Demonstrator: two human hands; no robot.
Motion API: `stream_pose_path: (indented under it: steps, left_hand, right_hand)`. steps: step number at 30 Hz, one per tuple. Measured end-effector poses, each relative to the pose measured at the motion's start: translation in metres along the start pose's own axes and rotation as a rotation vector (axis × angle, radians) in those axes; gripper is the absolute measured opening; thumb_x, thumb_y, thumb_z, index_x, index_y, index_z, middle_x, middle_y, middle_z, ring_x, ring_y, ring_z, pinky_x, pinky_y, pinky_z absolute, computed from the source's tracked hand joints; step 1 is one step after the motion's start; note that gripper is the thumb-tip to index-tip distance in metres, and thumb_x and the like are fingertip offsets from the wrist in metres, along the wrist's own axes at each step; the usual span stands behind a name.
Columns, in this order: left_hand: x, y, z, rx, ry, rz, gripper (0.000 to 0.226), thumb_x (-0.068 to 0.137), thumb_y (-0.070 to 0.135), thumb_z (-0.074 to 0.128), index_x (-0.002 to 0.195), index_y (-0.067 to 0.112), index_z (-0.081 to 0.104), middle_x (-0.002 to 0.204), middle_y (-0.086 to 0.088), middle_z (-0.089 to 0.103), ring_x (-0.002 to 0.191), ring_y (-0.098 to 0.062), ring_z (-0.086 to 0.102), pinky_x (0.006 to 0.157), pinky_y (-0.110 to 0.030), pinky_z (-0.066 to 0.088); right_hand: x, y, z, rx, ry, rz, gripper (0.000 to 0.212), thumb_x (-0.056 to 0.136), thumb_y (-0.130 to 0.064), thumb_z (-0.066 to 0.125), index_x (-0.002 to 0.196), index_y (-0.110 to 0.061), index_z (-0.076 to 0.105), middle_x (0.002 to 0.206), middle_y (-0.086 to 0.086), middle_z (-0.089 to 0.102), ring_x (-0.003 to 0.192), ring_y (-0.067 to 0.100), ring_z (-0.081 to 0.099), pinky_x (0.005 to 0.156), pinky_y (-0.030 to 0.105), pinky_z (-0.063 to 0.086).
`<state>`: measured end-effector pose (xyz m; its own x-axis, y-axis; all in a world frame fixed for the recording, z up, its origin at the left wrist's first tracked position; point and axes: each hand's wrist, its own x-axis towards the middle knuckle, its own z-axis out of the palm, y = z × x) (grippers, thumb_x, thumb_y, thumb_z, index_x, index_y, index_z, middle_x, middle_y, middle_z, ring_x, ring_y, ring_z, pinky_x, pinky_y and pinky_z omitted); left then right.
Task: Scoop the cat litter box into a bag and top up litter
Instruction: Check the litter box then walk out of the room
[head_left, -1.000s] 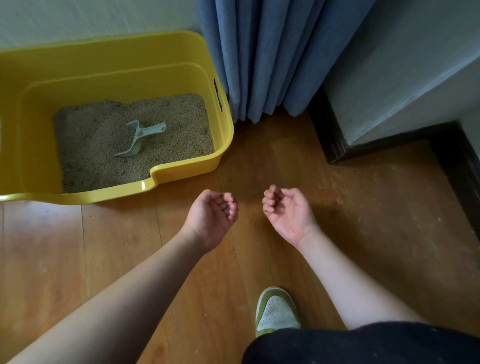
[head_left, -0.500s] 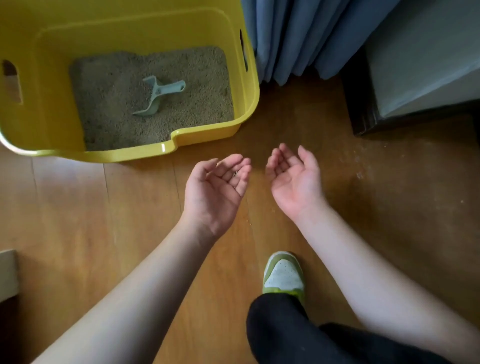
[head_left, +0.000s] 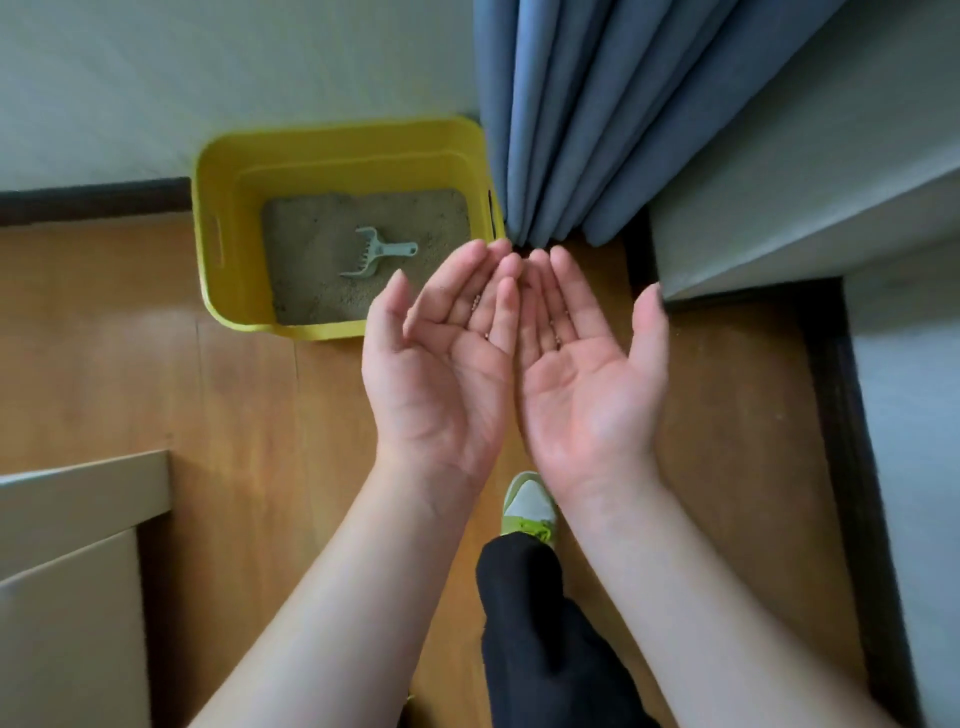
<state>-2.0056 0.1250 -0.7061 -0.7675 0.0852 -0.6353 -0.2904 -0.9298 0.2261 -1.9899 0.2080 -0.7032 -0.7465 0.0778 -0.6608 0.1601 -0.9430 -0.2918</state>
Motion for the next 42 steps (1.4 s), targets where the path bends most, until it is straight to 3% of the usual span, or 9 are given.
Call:
stream_pose_path:
  steps: [3,9,12,16,22,31,42]
  left_hand:
    - [-0.051,0.011,0.047,-0.003,0.044,0.049,0.071,0.101,0.047,0.03,0.091,-0.006,0.075,0.105,-0.023,0.071,0.098,-0.028,0.071,0.09,-0.031,0.056]
    - [-0.161,0.043,0.146,0.071,0.058,0.06,0.072,0.101,0.051,0.026,0.102,-0.004,0.073,0.115,-0.022,0.069,0.108,-0.029,0.068,0.094,-0.039,0.054]
    - [-0.214,0.068,0.19,0.078,0.034,0.069,0.069,0.101,0.051,0.027,0.11,-0.004,0.069,0.121,-0.021,0.067,0.113,-0.03,0.065,0.098,-0.039,0.05]
    - [-0.275,0.106,0.236,0.036,-0.007,0.127,0.066,0.102,0.048,0.028,0.117,-0.003,0.066,0.126,-0.021,0.064,0.118,-0.032,0.062,0.108,-0.043,0.042]
    - [-0.384,0.175,0.278,-0.049,-0.056,0.206,0.065,0.101,0.048,0.028,0.114,-0.003,0.067,0.123,-0.02,0.066,0.114,-0.032,0.064,0.101,-0.041,0.048]
    - [-0.535,0.219,0.249,-0.002,-0.086,0.34,0.061,0.102,0.044,0.028,0.121,-0.002,0.064,0.121,-0.017,0.068,0.115,-0.029,0.064,0.104,-0.038,0.043]
    - [-0.636,0.142,0.241,0.185,-0.215,0.171,0.056,0.104,0.039,0.027,0.122,0.001,0.063,0.119,-0.017,0.069,0.114,-0.027,0.065,0.101,-0.036,0.044]
  right_hand:
    - [-0.053,-0.009,0.049,0.027,0.067,-0.029,0.063,0.095,-0.054,0.039,0.108,0.0,0.069,0.112,0.017,0.068,0.104,0.025,0.067,0.086,0.033,0.055]
    - [-0.163,-0.039,0.144,0.042,0.125,-0.075,0.062,0.096,-0.051,0.035,0.109,-0.001,0.07,0.116,0.016,0.068,0.11,0.024,0.065,0.094,0.032,0.052]
    - [-0.217,-0.048,0.194,-0.03,0.084,-0.056,0.064,0.098,-0.049,0.03,0.117,-0.001,0.066,0.118,0.015,0.067,0.112,0.023,0.064,0.102,0.035,0.045]
    - [-0.283,-0.051,0.262,-0.098,0.006,-0.076,0.061,0.1,-0.046,0.024,0.123,-0.003,0.061,0.12,0.012,0.067,0.112,0.021,0.063,0.101,0.034,0.043]
    - [-0.386,-0.023,0.335,-0.19,-0.158,-0.072,0.054,0.102,-0.038,0.025,0.125,-0.002,0.057,0.123,0.013,0.064,0.116,0.02,0.061,0.105,0.034,0.04]
    - [-0.522,0.039,0.337,-0.28,-0.335,-0.054,0.065,0.099,-0.051,0.02,0.126,-0.004,0.058,0.125,0.01,0.064,0.121,0.018,0.057,0.106,0.031,0.038]
    - [-0.631,-0.011,0.268,-0.19,-0.293,-0.239,0.066,0.097,-0.054,0.019,0.129,-0.01,0.056,0.127,0.007,0.063,0.124,0.021,0.054,0.113,0.042,0.031]
